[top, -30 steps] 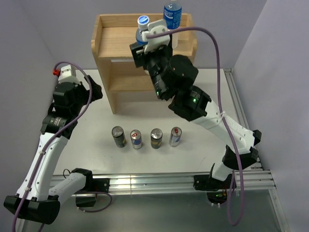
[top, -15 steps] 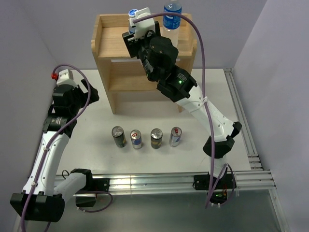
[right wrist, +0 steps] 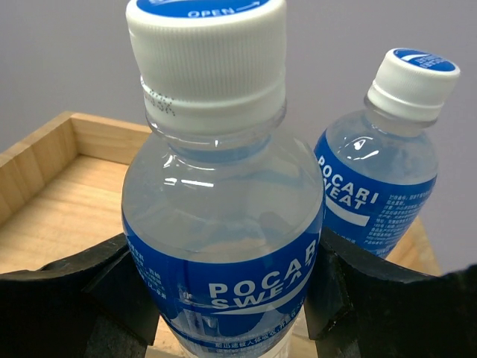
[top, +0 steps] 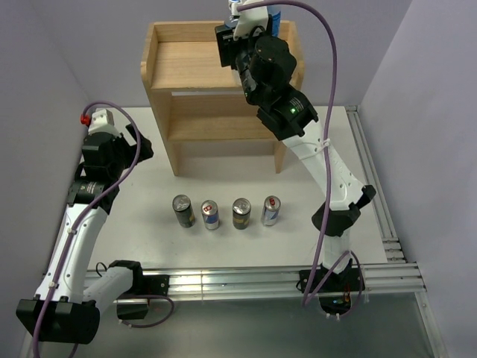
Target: Place and organize the beverage onto the shelf
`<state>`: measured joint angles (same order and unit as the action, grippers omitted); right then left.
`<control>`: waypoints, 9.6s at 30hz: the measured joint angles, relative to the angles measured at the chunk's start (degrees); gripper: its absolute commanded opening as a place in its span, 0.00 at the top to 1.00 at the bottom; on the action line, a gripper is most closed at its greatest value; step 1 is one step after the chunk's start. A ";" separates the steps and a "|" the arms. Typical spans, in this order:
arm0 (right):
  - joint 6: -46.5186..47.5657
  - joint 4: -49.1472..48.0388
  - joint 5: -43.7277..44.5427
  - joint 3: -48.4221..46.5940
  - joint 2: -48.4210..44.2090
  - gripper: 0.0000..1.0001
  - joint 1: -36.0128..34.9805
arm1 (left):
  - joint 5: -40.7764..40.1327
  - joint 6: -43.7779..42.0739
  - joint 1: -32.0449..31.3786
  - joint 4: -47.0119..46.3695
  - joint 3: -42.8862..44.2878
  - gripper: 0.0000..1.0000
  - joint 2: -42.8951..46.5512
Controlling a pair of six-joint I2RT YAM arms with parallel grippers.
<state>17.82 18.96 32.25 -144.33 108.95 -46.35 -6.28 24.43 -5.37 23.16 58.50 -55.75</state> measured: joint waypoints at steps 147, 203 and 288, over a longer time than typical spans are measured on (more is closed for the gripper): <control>-12.98 -22.64 20.09 74.25 -53.57 0.04 -22.34 | 0.98 -1.22 0.57 0.22 0.00 0.04 -2.25; -66.73 -6.19 15.06 116.61 -49.42 0.22 -18.62 | 1.55 -1.22 0.57 0.22 -0.02 0.04 -2.25; -28.24 -13.33 14.82 68.48 -27.41 0.44 4.55 | 2.32 -1.25 0.57 0.26 0.00 0.04 -2.21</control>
<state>-10.41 5.63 47.07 -75.85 81.54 -41.80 -3.97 23.18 -4.80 23.42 58.50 -57.95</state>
